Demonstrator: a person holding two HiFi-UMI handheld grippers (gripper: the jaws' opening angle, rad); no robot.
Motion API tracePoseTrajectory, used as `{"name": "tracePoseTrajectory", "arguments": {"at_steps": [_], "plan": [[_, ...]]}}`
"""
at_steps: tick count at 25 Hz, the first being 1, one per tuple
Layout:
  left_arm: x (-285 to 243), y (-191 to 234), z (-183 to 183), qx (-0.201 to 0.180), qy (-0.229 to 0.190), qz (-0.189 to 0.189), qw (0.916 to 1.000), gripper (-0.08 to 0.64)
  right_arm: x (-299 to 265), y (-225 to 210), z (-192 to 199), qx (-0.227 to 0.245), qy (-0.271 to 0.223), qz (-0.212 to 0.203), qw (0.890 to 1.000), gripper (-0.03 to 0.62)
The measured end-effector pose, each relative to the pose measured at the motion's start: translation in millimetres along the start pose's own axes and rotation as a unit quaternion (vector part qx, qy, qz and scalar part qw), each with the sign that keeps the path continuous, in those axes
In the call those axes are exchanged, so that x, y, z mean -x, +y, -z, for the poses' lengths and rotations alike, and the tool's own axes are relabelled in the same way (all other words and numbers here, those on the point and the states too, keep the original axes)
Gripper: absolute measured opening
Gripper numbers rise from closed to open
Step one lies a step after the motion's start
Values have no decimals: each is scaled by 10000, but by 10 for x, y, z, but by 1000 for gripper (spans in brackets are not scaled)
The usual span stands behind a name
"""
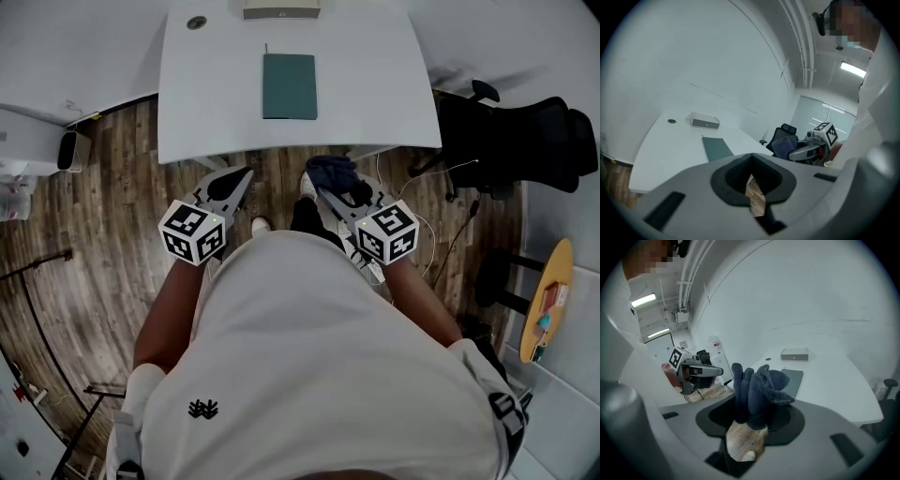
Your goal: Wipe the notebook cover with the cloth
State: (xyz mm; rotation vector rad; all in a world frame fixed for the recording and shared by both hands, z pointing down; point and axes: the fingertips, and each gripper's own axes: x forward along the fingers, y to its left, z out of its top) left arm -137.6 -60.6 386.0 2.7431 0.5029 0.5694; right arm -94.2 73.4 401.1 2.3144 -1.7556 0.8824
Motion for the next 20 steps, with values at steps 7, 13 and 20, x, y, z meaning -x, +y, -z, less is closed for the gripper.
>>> {"name": "tracePoseTrajectory", "arguments": {"at_steps": [7, 13, 20], "plan": [[176, 44, 39, -6, -66, -179, 9998, 6, -65, 121, -37, 195, 49, -163, 9997, 167], [269, 41, 66, 11, -127, -315, 9994, 6, -125, 201, -104, 329, 95, -357, 9988, 167], [380, -16, 84, 24, -198, -312, 9993, 6, -85, 340, -131, 457, 119, -391, 9981, 167]]}}
